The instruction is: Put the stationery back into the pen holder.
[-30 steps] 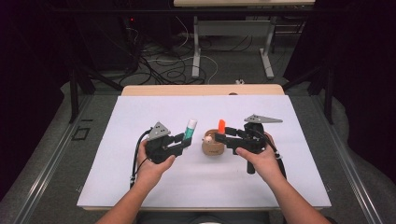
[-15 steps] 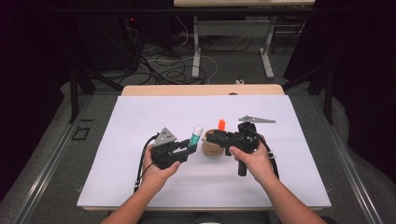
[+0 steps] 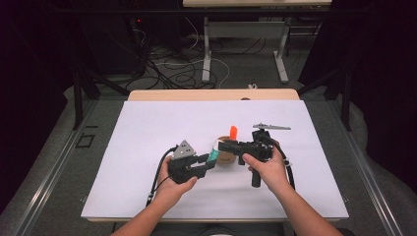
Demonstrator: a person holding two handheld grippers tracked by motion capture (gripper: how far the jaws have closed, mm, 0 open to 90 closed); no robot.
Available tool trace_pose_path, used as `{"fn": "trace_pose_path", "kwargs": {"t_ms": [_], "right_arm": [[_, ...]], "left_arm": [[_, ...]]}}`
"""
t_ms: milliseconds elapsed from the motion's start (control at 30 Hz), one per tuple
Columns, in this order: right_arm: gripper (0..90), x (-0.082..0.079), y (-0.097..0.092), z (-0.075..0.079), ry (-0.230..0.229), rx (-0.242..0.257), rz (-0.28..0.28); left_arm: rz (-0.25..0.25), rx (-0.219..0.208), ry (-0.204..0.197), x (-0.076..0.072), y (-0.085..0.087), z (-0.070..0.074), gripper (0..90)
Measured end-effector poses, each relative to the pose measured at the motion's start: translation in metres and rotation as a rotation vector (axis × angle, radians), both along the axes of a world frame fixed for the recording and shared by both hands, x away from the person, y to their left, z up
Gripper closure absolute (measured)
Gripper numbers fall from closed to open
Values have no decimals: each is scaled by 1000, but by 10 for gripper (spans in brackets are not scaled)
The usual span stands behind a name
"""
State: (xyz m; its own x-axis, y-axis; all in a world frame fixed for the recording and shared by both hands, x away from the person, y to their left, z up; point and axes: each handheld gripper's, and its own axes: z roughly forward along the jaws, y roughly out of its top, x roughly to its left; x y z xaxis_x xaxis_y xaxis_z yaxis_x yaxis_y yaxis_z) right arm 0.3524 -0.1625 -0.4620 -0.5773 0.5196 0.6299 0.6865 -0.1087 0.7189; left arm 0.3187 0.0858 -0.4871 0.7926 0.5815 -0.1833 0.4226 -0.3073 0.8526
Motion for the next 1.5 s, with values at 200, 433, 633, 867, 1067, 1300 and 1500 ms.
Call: {"fn": "trace_pose_path", "kwargs": {"t_ms": [200,433,633,867,1067,1300,1500], "right_arm": [[603,0,0,-2,38,-12,5],[629,0,0,-3,56,-15,20],[637,0,0,-4,76,-20,34],[650,1,0,-5,100,-16,28],[651,1,0,-5,121,-27,27],[653,1,-1,-5,122,-33,34],[654,2,-2,-5,137,-34,39]], "left_arm": [[-27,6,-3,-2,-6,-3,658],[-37,6,-7,-3,-8,-3,658],[-47,9,-11,-4,-9,-3,658],[-52,12,-13,-4,-10,-3,658],[-56,11,-1,-4,-10,-4,656],[-59,13,-4,-4,-11,-5,655],[-65,5,7,-4,-11,-6,652]]}}
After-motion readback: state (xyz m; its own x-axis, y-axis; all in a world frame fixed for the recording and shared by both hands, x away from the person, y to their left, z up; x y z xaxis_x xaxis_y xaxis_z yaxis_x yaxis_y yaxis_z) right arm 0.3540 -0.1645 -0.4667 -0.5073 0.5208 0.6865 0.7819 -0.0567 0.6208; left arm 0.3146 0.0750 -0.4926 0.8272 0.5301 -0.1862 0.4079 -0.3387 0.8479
